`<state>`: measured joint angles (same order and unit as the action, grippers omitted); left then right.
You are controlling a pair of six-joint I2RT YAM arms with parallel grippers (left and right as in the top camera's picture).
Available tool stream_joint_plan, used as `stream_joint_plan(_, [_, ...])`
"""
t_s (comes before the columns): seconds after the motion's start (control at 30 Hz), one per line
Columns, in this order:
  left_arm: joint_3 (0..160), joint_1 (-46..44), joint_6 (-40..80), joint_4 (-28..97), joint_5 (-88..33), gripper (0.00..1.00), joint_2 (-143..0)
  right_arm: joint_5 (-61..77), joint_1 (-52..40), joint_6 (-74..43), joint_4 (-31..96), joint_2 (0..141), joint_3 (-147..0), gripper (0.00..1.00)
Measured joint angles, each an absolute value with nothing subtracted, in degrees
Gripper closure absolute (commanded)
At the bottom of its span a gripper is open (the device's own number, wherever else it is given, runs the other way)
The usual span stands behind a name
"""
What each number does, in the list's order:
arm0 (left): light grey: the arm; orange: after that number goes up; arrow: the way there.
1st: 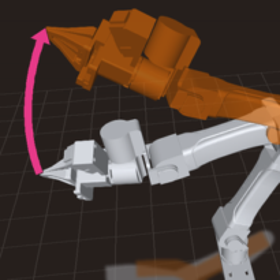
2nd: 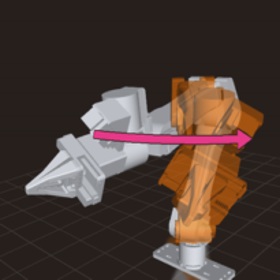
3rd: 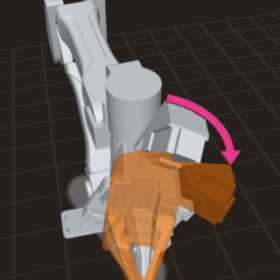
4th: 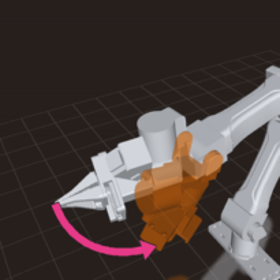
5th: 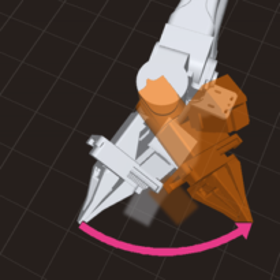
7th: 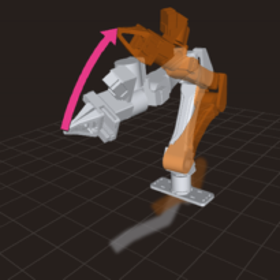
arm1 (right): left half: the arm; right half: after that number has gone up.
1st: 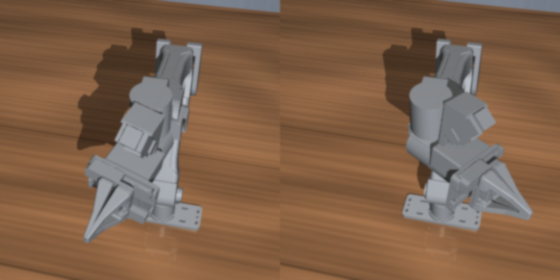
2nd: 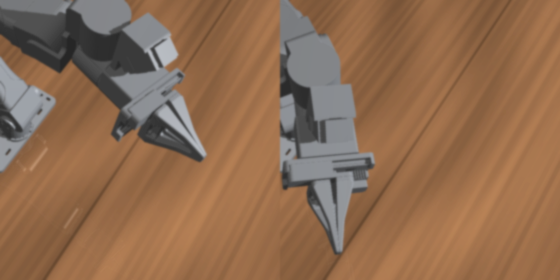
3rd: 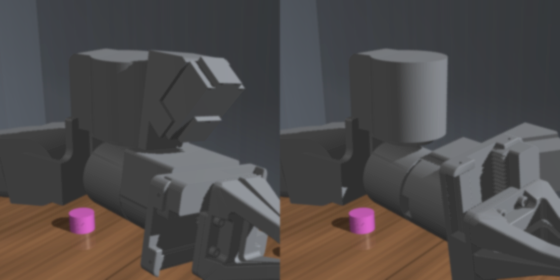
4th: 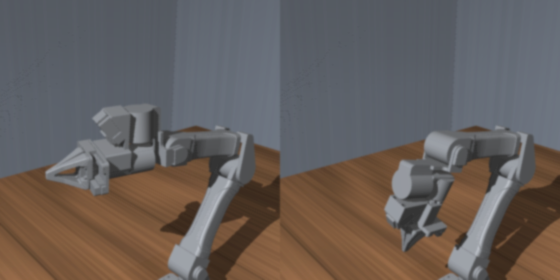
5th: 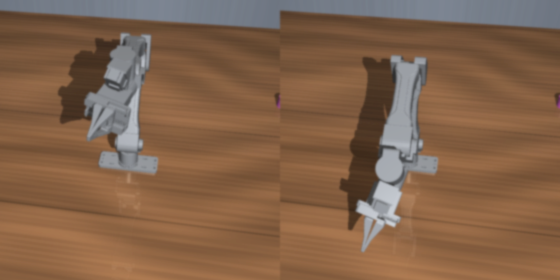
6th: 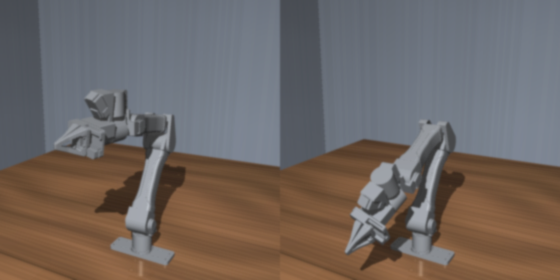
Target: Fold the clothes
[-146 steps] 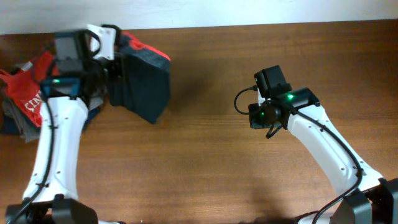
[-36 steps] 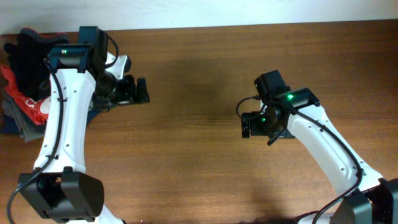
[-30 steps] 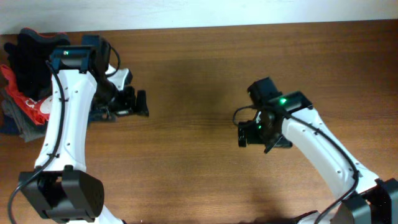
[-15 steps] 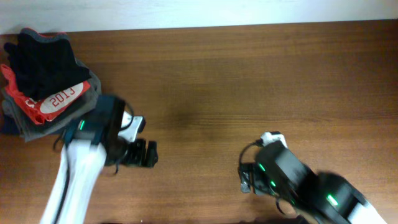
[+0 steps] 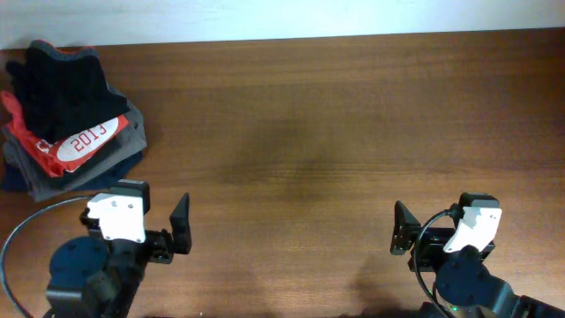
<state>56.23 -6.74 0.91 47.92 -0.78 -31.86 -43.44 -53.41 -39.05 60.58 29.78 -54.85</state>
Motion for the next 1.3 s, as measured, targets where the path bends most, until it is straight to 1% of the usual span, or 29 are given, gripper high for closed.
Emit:
stream_joint_plan(0.27, [56.2,-6.7,0.9,49.3,2.0,0.01,-32.0,-44.9,-53.4,-39.0,60.8,29.8,-54.8,0.01])
stream_joint_plan(0.8, [56.1,-6.7,0.9,50.1,2.2,0.01,-32.0,-45.0,-52.6,-39.0,61.4,29.8,-54.8,0.01])
stream_joint_plan(1.0, [56.1,-6.7,0.9,50.1,2.2,0.01,-32.0,-44.7,-43.7,-38.9,64.3,29.8,-54.8,0.01])
stream_joint_plan(1.3, [56.1,-6.7,0.9,50.1,2.2,0.01,-32.0,-41.1,-24.9,-38.4,64.5,29.8,-54.8,0.01])
